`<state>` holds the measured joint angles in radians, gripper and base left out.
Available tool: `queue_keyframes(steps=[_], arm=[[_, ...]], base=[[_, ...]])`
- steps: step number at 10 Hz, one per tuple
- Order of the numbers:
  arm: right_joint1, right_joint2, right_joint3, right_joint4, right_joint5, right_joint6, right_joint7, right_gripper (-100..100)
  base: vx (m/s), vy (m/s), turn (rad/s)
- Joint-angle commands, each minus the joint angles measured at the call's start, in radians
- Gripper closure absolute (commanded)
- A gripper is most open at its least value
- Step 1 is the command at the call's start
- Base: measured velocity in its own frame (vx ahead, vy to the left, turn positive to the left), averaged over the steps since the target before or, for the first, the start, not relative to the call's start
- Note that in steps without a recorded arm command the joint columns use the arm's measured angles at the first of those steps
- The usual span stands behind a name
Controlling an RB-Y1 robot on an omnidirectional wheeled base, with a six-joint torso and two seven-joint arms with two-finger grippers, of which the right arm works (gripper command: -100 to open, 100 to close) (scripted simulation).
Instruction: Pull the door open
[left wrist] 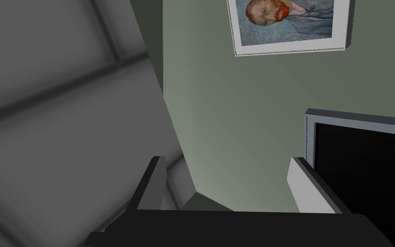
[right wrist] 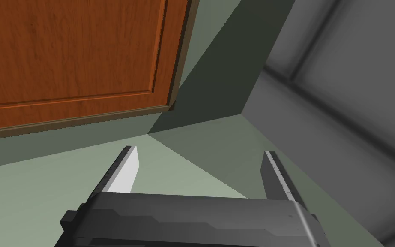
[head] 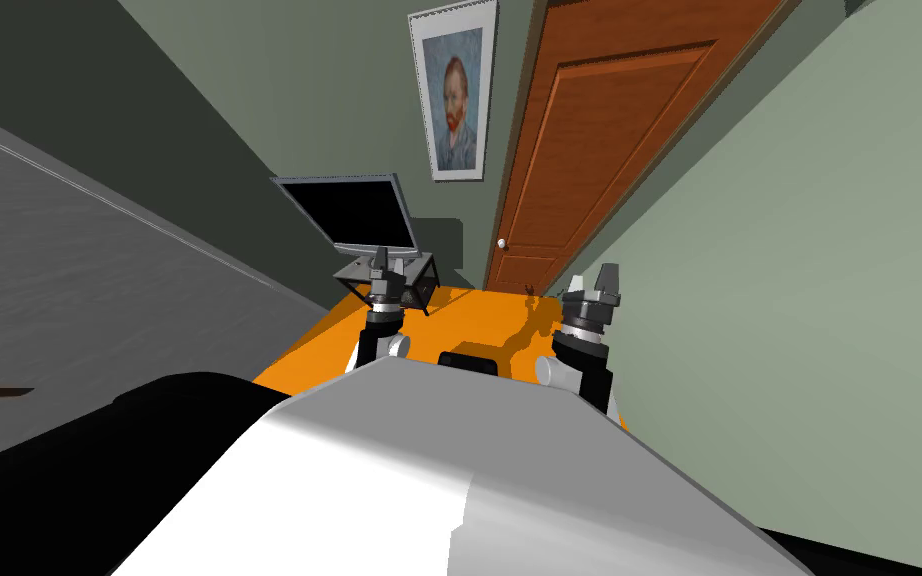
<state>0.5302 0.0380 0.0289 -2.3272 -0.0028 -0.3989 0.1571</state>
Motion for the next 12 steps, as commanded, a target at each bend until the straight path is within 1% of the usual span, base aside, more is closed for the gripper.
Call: queue_keyframes(steps=[1,3,5,8,11,12], arm=[[-0.013,-0.015,-0.004,0.037,0.012,-0.011,0.023,-100],[-0.020,-0.021,-0.006,0.055,0.018,-0.017,0.034,-100],[-0.039,-0.038,-0.012,0.109,0.036,-0.033,0.067,-100],[-0.058,-0.053,-0.018,0.162,0.053,-0.049,0.100,-100],[-0.076,-0.064,-0.024,0.212,0.070,-0.064,0.131,-100],[-0.088,-0.071,-0.028,0.245,0.081,-0.074,0.151,-100]], base=[[0.081,-0.006,-0.043],[0.164,0.020,-0.023],[0.180,0.022,-0.034],[0.151,0.018,-0.030],[0.091,0.009,-0.025],[0.122,0.025,-0.051]])
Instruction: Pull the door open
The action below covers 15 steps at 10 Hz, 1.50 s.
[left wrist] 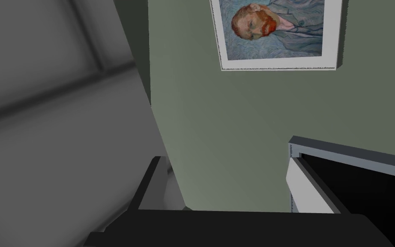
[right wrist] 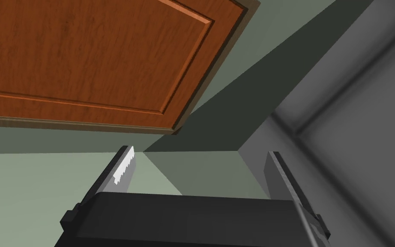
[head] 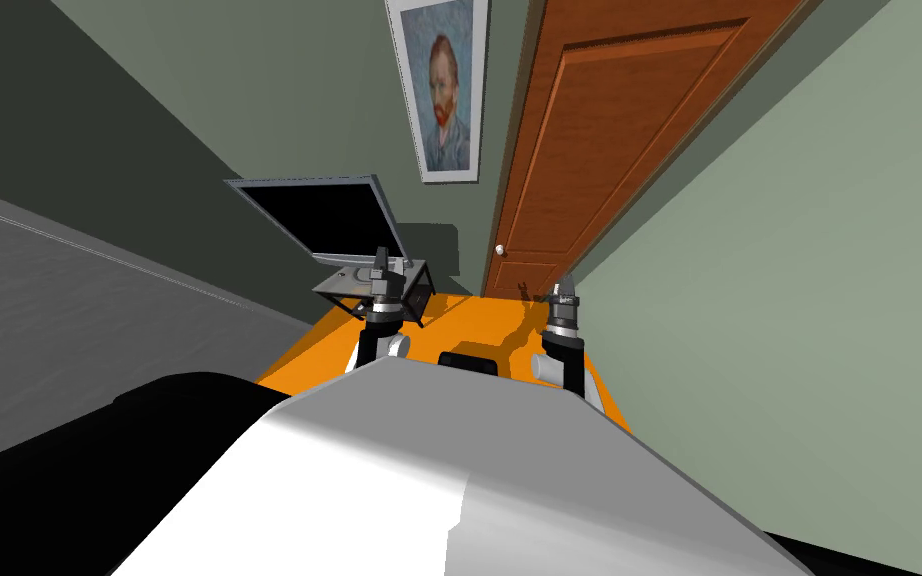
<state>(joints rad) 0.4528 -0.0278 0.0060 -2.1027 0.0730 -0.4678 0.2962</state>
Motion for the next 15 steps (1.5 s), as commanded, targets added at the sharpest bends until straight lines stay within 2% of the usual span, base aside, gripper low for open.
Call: queue_keyframes(steps=[1,15], arm=[[-0.017,-0.009,-0.007,0.038,0.010,-0.010,0.023,-100],[-0.120,-0.051,-0.040,0.327,0.106,-0.097,0.202,-100]], base=[[0.132,0.036,-0.035],[0.100,0.019,-0.032]])
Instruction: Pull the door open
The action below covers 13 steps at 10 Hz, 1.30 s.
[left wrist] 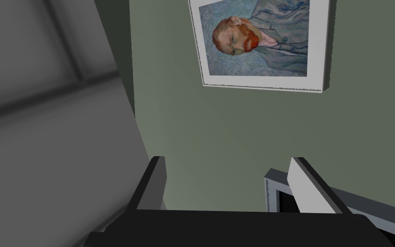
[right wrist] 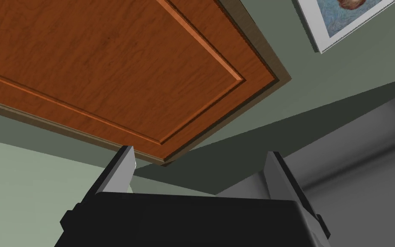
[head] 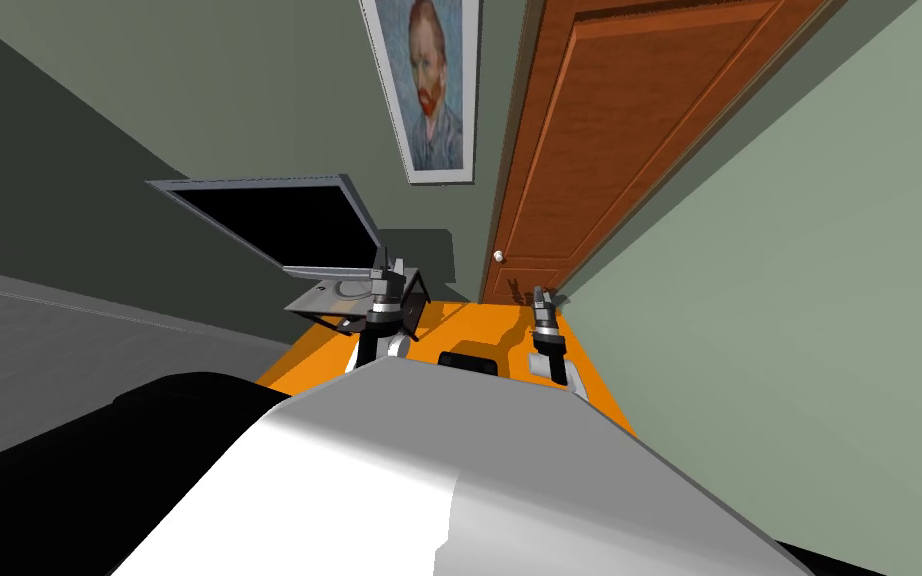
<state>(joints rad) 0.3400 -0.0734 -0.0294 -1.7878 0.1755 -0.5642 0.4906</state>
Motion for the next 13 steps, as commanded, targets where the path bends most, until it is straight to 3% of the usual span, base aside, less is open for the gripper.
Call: queue_keyframes(steps=[1,13], arm=[[-0.016,-0.008,-0.007,0.035,0.011,-0.008,0.021,-100],[-0.116,-0.027,-0.038,0.314,0.102,-0.092,0.193,-100]], base=[[0.096,0.008,-0.039],[0.100,0.025,-0.036]])
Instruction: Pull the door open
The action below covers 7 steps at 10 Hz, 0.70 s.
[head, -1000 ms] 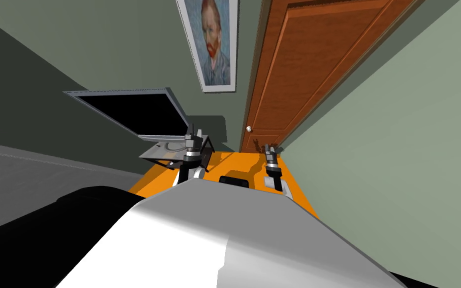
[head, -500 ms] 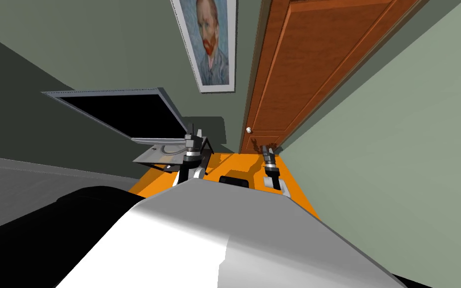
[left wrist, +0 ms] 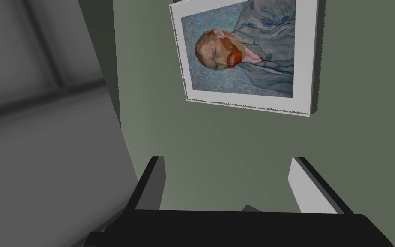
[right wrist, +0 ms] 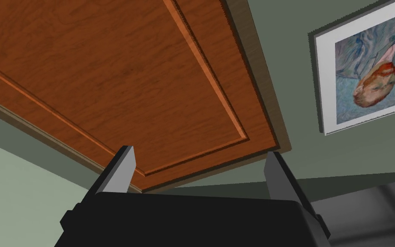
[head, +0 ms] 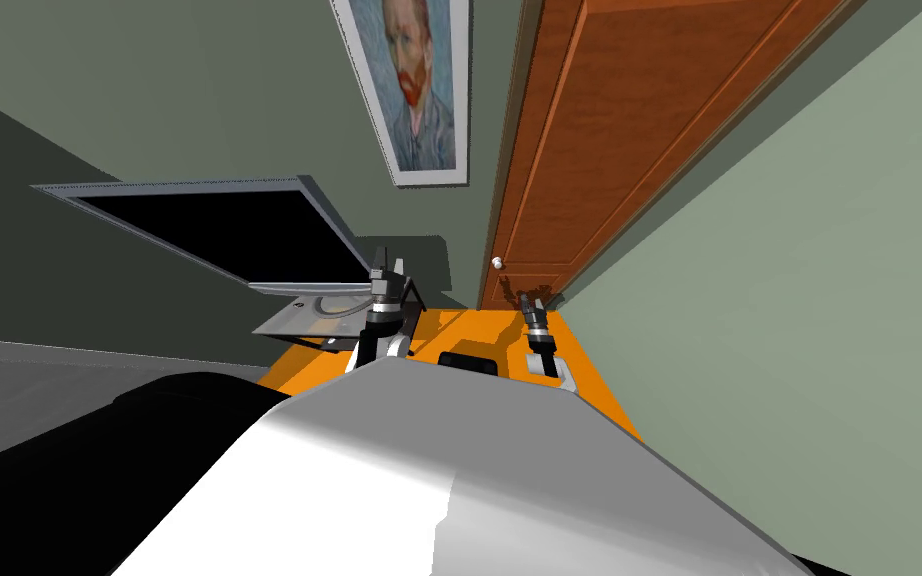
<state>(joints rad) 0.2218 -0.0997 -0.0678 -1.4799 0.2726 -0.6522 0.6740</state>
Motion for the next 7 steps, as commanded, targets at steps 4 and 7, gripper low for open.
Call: queue_keyframes(steps=[4,7], arm=[[-0.031,-0.005,-0.011,0.099,0.036,-0.032,0.067,-100],[-0.056,-0.006,-0.018,0.167,0.058,-0.052,0.109,-100]], base=[[0.093,0.022,-0.037],[0.098,0.025,-0.035]])
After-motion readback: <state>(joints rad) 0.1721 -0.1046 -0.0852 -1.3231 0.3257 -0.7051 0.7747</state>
